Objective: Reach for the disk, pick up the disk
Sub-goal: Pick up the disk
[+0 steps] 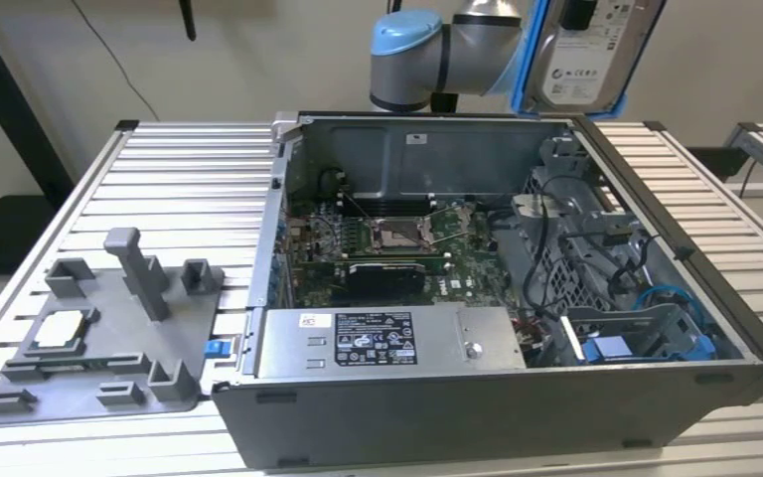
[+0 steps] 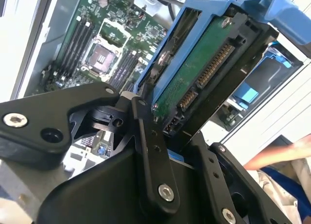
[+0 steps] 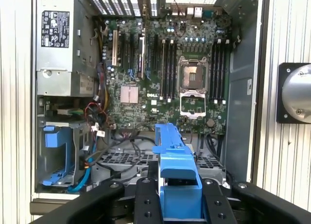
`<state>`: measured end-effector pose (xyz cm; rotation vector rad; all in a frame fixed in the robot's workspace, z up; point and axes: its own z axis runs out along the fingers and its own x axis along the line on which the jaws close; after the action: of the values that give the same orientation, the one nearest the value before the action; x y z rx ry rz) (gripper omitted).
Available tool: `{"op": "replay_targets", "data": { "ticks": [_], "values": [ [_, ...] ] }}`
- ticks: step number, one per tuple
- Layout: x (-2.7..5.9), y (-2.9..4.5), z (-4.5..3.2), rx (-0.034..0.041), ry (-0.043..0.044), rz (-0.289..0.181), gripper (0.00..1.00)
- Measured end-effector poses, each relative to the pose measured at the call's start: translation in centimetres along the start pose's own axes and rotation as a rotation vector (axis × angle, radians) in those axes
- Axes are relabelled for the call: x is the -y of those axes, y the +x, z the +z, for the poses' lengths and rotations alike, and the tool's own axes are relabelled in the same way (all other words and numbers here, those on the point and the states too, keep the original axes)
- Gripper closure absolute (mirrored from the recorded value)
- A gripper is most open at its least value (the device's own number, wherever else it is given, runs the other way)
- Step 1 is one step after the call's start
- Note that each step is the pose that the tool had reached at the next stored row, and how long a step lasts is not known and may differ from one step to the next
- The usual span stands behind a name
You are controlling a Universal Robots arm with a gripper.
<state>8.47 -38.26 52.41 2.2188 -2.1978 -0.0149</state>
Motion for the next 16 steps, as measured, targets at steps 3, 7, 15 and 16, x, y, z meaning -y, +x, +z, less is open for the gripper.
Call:
{"op": "replay_targets", "data": {
  "ticks": [3,7,15,16],
  "values": [
    [-0.01,0.26,0.01,0.0002,-0.0007,0.001,1.0],
    [0.0,0.27,0.0,0.0,-0.0008,0.001,1.0],
    [0.0,0.35,0.01,0.0002,-0.0008,0.001,1.0],
    [0.0,0.36,0.01,0.0002,-0.0008,0.002,1.0]
  ]
}}
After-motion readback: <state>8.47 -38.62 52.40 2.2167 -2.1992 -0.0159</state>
